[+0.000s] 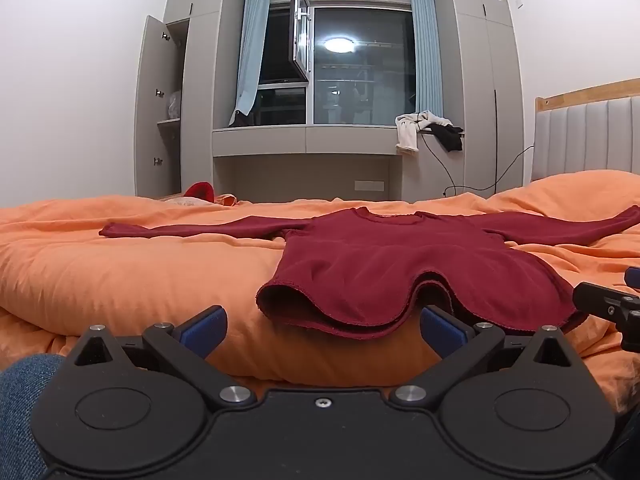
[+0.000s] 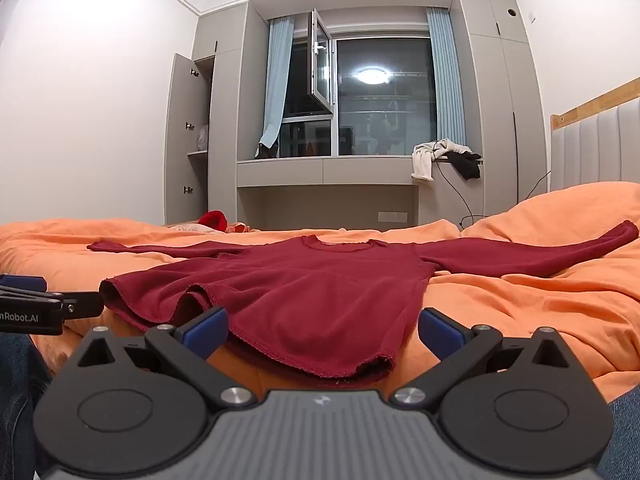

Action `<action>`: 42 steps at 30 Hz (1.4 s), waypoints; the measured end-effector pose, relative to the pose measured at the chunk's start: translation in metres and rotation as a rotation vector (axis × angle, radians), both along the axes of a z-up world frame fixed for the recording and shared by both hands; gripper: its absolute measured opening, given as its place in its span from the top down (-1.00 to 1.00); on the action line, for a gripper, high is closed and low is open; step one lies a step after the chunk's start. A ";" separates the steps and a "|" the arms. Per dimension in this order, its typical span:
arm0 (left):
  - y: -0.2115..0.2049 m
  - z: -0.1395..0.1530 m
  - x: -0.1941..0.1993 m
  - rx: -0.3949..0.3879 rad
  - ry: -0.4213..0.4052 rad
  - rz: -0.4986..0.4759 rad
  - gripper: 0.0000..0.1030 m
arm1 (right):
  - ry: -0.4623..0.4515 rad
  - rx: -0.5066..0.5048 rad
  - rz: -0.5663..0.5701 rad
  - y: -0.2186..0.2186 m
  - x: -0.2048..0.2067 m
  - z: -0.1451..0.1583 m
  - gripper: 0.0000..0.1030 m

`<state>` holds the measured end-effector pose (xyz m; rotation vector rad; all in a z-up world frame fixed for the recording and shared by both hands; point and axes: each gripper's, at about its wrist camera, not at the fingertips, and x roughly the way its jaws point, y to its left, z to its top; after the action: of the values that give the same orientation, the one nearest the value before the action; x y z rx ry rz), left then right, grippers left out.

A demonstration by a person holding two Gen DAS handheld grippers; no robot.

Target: Fold small clothes

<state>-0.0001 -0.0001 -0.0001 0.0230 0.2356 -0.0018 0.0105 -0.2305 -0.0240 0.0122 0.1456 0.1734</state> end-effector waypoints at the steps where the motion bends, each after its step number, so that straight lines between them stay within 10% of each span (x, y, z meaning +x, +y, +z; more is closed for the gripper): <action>1: 0.000 0.000 0.000 -0.001 0.000 0.000 -0.99 | 0.000 0.000 0.000 0.000 0.000 0.000 -1.00; 42: 0.000 -0.001 0.002 0.004 0.013 0.002 -0.99 | 0.007 -0.009 0.000 -0.004 -0.001 0.000 -1.00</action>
<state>0.0018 -0.0002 -0.0007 0.0266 0.2484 0.0001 0.0092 -0.2342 -0.0244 0.0041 0.1530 0.1730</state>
